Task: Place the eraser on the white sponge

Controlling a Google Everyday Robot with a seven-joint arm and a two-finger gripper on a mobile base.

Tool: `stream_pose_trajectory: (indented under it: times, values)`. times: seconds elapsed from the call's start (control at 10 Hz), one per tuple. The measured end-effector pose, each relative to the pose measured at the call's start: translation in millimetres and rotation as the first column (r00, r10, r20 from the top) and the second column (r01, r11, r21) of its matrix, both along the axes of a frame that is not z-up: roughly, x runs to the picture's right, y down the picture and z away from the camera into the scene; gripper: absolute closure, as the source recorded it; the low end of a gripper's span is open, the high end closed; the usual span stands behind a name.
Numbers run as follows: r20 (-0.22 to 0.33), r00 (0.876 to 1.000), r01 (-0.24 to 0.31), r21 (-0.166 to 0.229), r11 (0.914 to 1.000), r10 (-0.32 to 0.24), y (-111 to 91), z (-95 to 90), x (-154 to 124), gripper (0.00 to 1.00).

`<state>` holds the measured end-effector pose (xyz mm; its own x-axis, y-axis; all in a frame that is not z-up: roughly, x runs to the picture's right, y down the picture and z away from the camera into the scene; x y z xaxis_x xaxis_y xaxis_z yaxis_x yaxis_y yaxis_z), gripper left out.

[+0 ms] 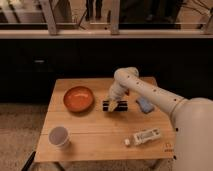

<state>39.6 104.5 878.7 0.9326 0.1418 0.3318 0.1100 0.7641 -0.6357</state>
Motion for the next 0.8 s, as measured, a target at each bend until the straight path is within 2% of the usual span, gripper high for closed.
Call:
stream_pose_trajectory:
  times: [0.1,0.4,0.8]
  values:
    - [0.003,1.000,0.000,0.002,1.0000,0.000,-4.7,-1.3,11.8,1.00]
    - [0.001,1.000,-0.015,0.003,0.9999,0.015,-22.9,-5.7,11.7,1.00]
    - [-0.008,0.998,-0.056,-0.011,0.9984,0.056,-31.1,-0.6,35.8,1.00]
